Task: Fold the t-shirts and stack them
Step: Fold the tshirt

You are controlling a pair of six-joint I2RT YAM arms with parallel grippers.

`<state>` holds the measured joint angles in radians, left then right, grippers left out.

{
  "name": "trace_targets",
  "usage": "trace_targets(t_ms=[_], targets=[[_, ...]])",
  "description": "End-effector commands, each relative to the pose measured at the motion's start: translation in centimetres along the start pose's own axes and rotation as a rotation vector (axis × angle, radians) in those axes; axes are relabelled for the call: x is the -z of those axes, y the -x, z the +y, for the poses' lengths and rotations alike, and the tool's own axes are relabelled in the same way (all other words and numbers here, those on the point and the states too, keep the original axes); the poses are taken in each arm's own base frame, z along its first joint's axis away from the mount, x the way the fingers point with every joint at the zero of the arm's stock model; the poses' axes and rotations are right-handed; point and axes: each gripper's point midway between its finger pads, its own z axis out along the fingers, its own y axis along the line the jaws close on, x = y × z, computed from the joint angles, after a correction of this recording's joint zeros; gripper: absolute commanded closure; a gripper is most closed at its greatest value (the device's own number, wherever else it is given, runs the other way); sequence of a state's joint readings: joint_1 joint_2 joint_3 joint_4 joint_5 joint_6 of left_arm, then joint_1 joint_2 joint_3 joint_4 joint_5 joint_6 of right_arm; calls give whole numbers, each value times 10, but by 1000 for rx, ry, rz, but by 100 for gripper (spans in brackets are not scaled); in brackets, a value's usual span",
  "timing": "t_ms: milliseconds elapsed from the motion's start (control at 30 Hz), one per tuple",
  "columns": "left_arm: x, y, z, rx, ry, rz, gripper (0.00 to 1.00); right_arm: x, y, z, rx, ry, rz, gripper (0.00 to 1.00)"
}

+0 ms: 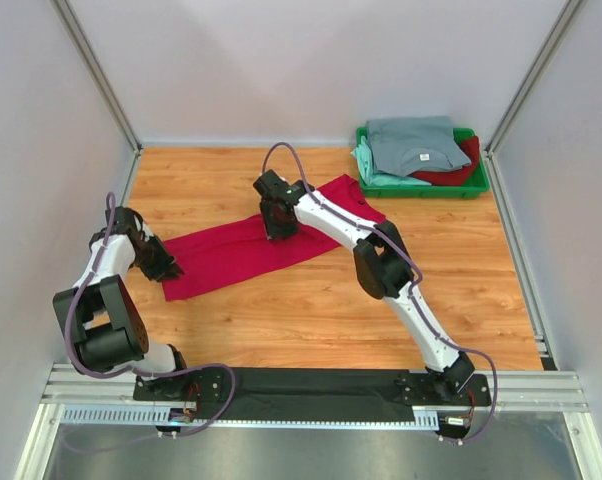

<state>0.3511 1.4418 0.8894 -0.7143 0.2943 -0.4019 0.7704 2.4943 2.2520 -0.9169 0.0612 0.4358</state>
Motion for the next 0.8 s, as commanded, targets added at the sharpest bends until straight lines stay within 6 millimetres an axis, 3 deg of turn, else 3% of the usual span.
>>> trace_targets(t_ms=[0, 133, 233, 300, 433, 567, 600, 700, 767], targets=[[6, 3, -4, -21, -14, -22, 72, 0, 27, 1, 13, -24, -92, 59], [6, -1, -2, -30, -9, -10, 73, -9, 41, 2, 15, -15, -128, 59], [7, -1, -1, -44, -8, -12, 73, -6, 65, 0, 21, -12, -195, 57], [9, -2, -1, -53, -5, -8, 72, 11, 90, 4, 12, 9, -272, 55], [6, 0, -1, -123, 31, -3, 70, 46, 115, 5, 0, 35, -356, 48], [-6, 2, -16, -186, 46, 44, 68, 80, 110, -4, -64, 39, -331, 46], [-9, 1, -18, -197, 52, 63, 67, 87, 98, -12, -81, 27, -299, 45], [-23, 2, -30, -260, 74, 126, 66, 82, 78, -45, -202, -32, -227, 39], [-34, 0, -35, -288, 88, 176, 65, 80, 77, -71, -280, -70, -216, 36]])
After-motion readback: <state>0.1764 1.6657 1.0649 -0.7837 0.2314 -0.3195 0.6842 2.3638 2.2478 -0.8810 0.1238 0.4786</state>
